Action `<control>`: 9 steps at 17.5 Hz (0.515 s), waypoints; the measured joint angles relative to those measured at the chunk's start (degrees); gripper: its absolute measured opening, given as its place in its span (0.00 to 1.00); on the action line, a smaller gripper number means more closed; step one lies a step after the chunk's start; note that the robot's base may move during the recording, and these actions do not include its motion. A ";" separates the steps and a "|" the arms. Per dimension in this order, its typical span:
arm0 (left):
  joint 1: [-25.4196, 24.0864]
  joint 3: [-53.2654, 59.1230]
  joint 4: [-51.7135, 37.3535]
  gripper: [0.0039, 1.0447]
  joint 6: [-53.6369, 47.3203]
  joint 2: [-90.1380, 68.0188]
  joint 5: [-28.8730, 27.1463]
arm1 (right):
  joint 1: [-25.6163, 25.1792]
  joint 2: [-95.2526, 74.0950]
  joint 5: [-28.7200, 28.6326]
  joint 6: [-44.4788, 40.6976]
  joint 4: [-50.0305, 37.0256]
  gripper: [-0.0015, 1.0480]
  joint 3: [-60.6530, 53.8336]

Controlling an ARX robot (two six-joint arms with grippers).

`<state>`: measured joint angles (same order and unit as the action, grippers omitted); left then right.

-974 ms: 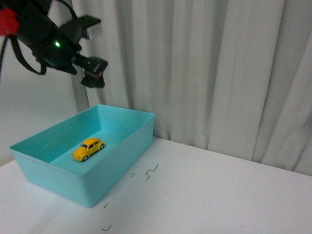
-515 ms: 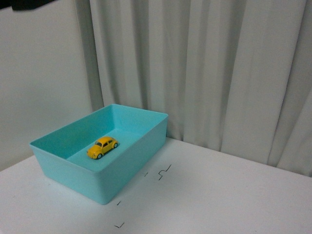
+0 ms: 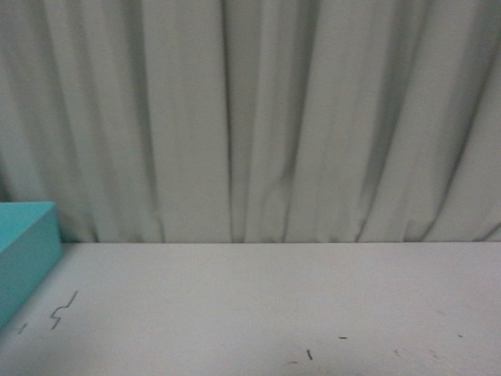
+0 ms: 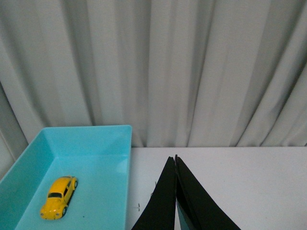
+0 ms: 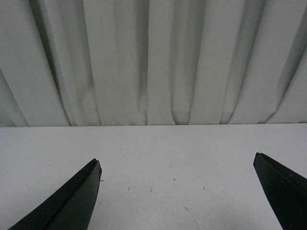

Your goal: Wind up and store yellow beetle toy

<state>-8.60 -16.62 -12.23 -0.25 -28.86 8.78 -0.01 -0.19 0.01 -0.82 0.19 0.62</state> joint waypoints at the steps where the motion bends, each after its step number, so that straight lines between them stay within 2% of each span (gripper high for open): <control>1: 1.03 1.73 -0.33 0.01 0.00 1.46 -0.85 | 0.00 0.00 0.02 0.00 0.04 0.94 0.00; 3: 2.38 4.44 -0.77 0.01 0.00 3.76 -2.36 | 0.00 0.00 0.00 0.00 0.02 0.94 0.00; 4: 6.62 6.25 -0.68 0.01 0.09 5.31 -7.61 | 0.00 0.00 0.00 0.00 0.02 0.94 0.00; 5: 9.09 7.58 -0.70 0.01 0.02 6.75 -7.82 | 0.00 0.00 0.00 0.00 0.02 0.94 0.00; 9: 8.52 10.73 0.20 0.01 0.07 10.78 -8.81 | 0.00 0.00 0.00 0.00 0.02 0.94 0.00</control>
<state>-0.08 -5.89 -12.03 -0.19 -18.09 -0.03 -0.01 -0.19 0.01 -0.82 0.21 0.62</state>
